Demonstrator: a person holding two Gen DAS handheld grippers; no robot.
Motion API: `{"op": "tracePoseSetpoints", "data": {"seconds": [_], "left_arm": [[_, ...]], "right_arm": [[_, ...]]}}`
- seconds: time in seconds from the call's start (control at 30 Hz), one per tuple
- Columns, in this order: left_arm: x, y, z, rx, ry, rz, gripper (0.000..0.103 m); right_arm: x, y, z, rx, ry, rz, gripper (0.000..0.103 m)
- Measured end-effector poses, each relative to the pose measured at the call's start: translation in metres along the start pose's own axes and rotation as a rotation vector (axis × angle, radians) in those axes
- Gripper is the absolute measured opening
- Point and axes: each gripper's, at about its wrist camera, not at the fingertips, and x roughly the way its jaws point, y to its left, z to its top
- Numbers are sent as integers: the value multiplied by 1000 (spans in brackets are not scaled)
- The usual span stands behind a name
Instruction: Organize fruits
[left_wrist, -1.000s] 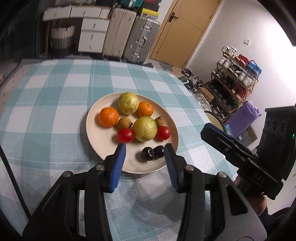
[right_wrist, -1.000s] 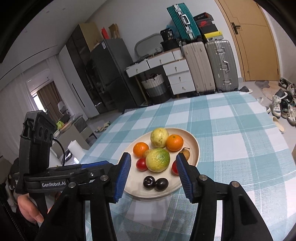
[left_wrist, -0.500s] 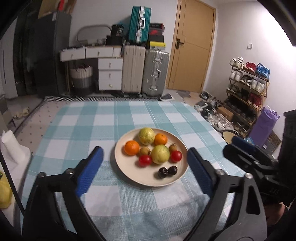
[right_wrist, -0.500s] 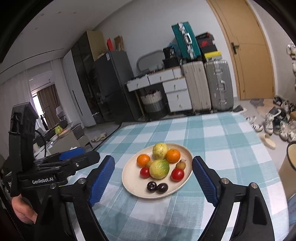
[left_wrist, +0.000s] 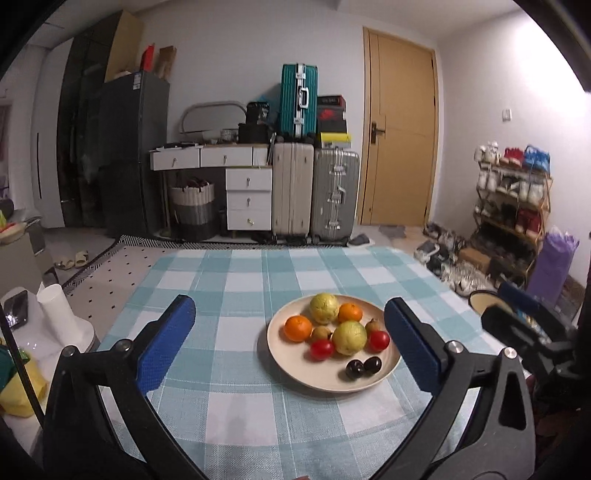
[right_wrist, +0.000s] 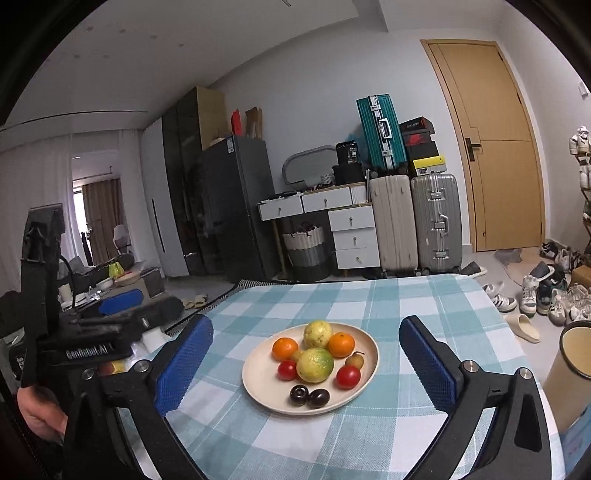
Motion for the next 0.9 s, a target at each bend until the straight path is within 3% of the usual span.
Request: {"op": "tracePoseSetpoints", "data": {"seconds": [0.2,0.37,0.47,0.9], "left_arm": [[-9,5,-9,11,-61,46,102],[2,8,-37,56,-85,97,102],[10,11,-51,59,-97,118,102],[41,37,-79,-24,-23,87,102]], "right_arm": [[-5,5,-5,-36,-9,-33,103],[-10,1,-19,-43,-96,-67,103],[-4,1,-25,-53,-76,-83,103],[10,3,-42,-122,-20,-118,103]]}}
